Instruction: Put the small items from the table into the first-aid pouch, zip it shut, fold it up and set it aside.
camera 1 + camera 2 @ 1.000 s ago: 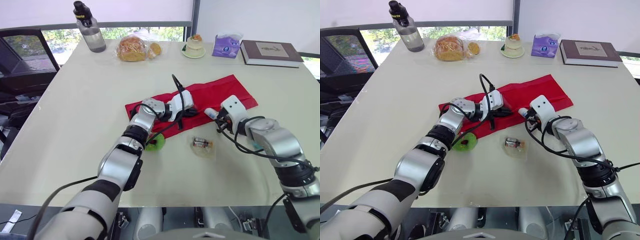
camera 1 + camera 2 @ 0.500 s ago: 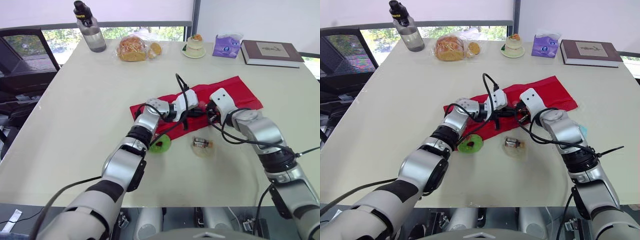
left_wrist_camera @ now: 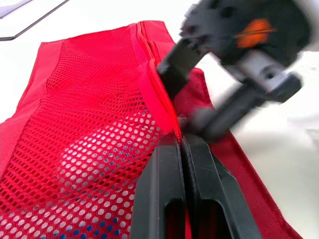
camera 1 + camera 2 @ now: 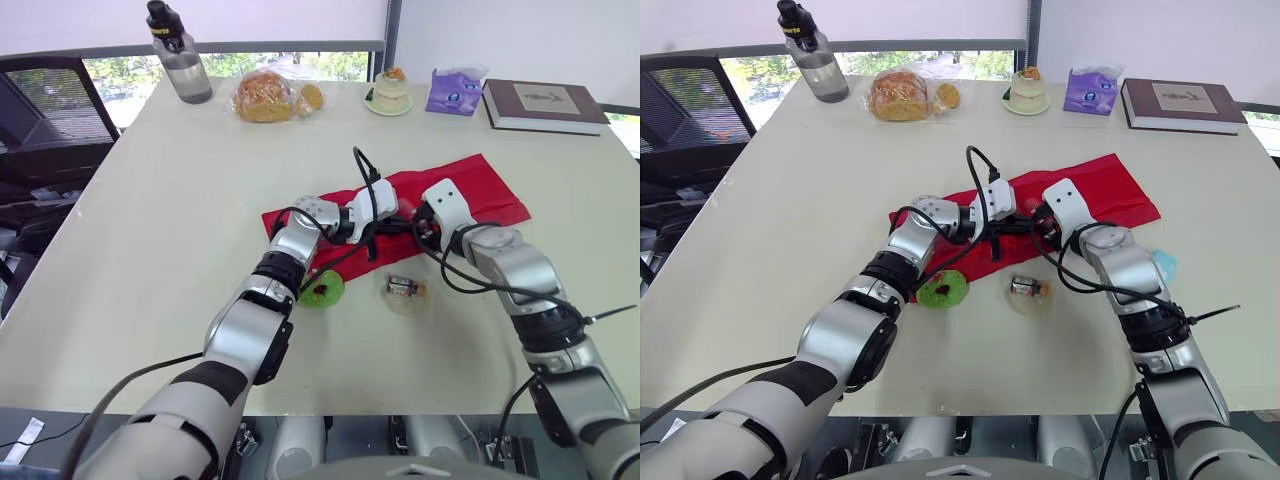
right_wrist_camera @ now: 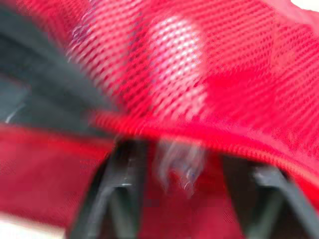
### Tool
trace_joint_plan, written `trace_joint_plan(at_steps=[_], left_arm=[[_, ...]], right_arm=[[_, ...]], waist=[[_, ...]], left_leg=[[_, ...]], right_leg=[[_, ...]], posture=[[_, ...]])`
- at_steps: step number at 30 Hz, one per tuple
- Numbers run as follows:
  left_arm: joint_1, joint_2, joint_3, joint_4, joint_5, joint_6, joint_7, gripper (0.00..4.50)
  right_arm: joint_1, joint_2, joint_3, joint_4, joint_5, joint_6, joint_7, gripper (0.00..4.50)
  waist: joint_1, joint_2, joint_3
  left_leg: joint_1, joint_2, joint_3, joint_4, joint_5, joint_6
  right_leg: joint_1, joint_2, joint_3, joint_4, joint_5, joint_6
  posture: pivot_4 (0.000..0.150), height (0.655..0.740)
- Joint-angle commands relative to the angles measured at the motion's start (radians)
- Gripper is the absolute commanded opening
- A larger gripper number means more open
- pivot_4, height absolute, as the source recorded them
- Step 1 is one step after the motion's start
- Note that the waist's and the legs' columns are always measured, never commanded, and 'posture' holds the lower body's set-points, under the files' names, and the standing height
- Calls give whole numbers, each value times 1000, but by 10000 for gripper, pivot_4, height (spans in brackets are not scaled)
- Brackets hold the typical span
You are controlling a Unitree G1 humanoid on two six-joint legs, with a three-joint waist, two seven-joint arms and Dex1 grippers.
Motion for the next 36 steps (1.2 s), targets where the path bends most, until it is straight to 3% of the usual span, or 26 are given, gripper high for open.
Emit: trace_joint_plan(at_steps=[1,6,8,11,12,24,31,36], left_arm=[[-29,-1,21,8,-27,2,1,0],[-45,3,35,43,-39,14,-10,0],[-50,0,42,54,-46,20,-18,0],[-58,-5,48,67,-55,24,-28,0],[-59,-6,49,71,-56,24,-31,0],[-53,-8,50,78,-64,20,-56,0],[-42,-9,47,66,-64,19,-66,0],[-39,-3,45,67,-61,14,-66,0]], right_arm=[[19,-41,-51,-127,29,20,28,20763],[86,-107,-93,-237,59,62,55,20763],[109,-124,-104,-249,64,58,58,15608],[124,-130,-107,-238,69,38,54,2693],[124,-124,-109,-228,69,29,47,536],[33,-9,-62,-12,39,-108,10,536],[-22,85,-52,213,-6,-380,-9,536],[-1,111,-58,257,-25,-491,-15,536]], waist=[[0,0,0],[1,0,0],[1,0,0],[-1,0,0],[-1,0,0],[0,0,0],[-1,0,0],[-2,0,0]], left_leg=[[0,0,0,0,0,0],[-1,0,0,1,0,0],[-2,0,-1,1,0,0],[-4,0,-1,1,0,0],[-4,0,-1,1,0,0],[-6,0,-1,2,0,0],[-7,0,-1,2,0,0],[-7,0,0,2,0,0]], right_leg=[[0,0,0,0,0,0],[-1,0,0,0,0,0],[-1,0,-1,0,0,0],[-2,0,-1,0,0,0],[-3,0,-1,1,0,0],[-5,0,-1,1,0,0],[-6,0,-1,1,0,0],[-6,0,0,1,0,0]], posture=[[1500,7400],[1500,7400],[1500,7400],[1500,7400],[1500,7400],[1500,7400],[1500,7400],[1500,7400]])
